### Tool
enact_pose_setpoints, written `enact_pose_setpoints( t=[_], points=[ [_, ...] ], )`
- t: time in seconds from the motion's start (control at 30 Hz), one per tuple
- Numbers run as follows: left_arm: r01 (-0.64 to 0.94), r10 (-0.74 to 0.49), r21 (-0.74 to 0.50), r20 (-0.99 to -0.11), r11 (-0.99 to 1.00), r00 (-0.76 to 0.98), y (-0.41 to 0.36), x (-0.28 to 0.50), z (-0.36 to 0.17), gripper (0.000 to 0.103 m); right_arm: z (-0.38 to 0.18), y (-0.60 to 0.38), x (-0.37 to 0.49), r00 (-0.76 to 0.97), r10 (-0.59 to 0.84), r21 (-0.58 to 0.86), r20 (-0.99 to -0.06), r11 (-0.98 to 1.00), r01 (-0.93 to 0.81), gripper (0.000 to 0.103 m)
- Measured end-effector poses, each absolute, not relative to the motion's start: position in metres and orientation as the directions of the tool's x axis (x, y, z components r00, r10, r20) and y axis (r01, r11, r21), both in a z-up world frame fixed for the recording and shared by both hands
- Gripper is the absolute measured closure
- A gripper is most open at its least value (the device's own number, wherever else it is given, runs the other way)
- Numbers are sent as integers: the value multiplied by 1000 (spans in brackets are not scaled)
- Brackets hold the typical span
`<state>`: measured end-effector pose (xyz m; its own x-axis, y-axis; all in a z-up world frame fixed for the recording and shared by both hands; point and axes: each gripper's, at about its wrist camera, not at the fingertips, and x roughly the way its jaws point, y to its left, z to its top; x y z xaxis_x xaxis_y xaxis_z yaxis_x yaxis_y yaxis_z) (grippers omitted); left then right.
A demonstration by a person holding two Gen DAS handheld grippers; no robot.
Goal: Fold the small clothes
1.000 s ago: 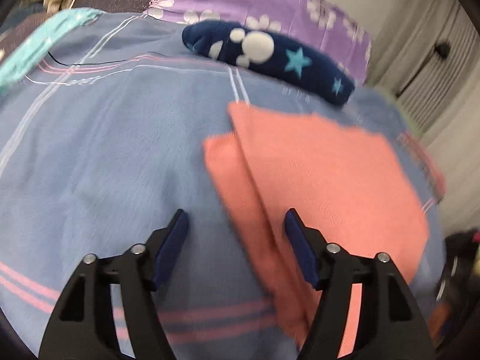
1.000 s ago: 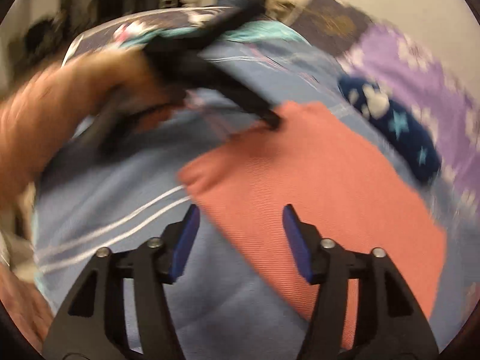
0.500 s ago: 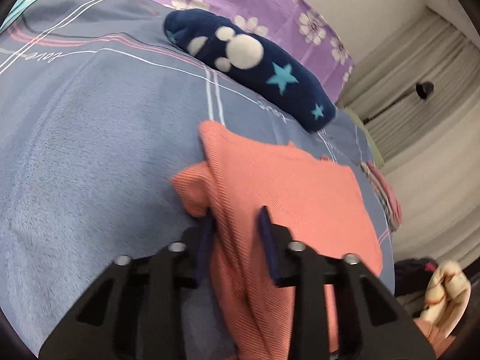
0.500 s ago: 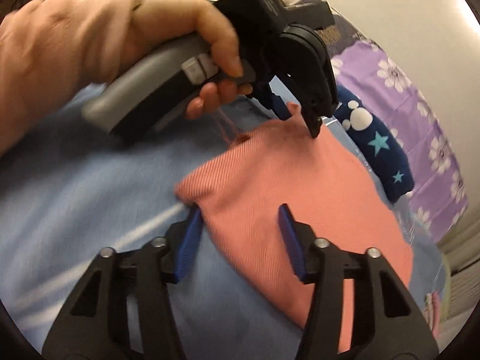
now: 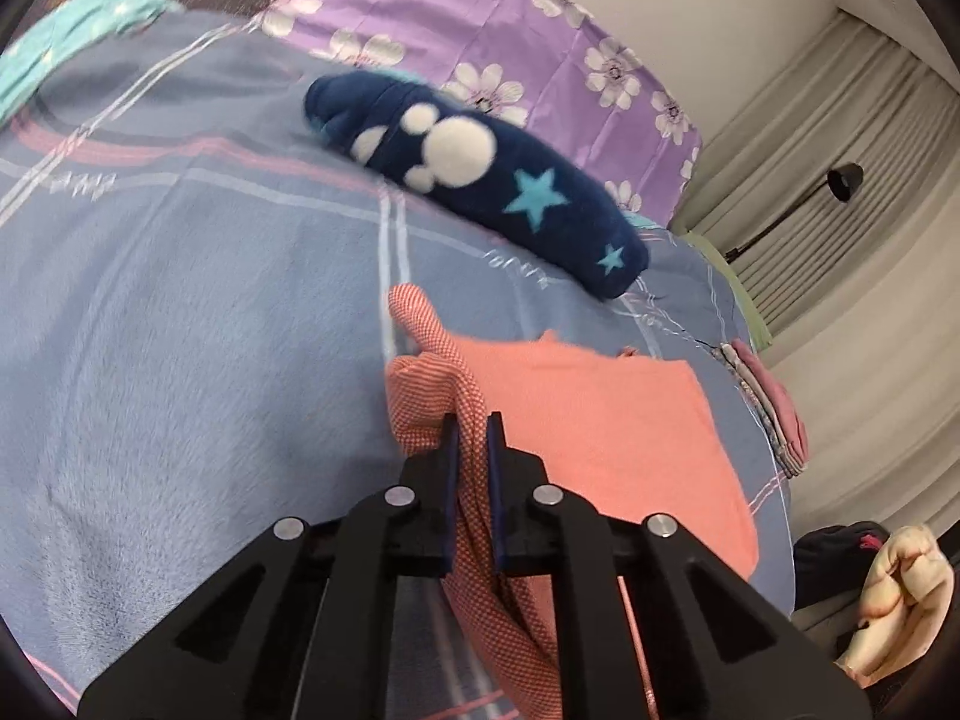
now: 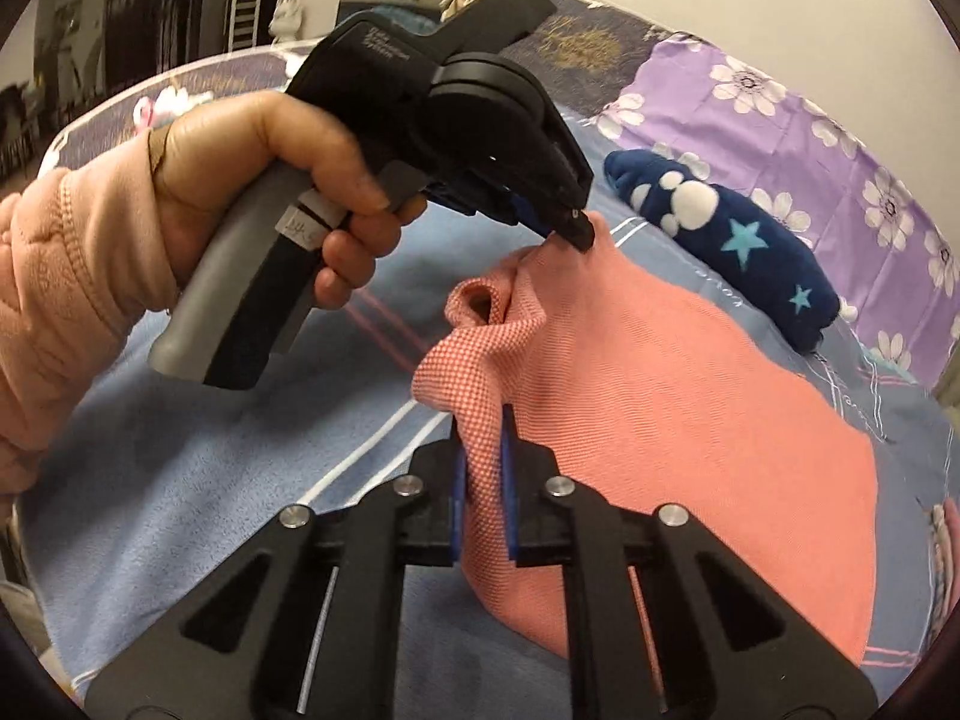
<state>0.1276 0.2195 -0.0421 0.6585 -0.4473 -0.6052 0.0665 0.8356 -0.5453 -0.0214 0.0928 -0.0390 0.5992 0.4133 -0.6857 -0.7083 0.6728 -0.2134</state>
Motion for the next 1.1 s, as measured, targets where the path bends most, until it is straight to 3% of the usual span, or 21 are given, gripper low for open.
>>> enact_pose_setpoints(
  t=[0.57,1.1],
  points=[
    [241,-409,-336,-654,911,637,65,167,35,98,-6,-81,19,578,533,251,-618,831,-497,94],
    [386,-352,-156,-783,909,513,-117,218,4,101,-50,-233,35,599,541,506,-590,826,-248,94]
  ],
)
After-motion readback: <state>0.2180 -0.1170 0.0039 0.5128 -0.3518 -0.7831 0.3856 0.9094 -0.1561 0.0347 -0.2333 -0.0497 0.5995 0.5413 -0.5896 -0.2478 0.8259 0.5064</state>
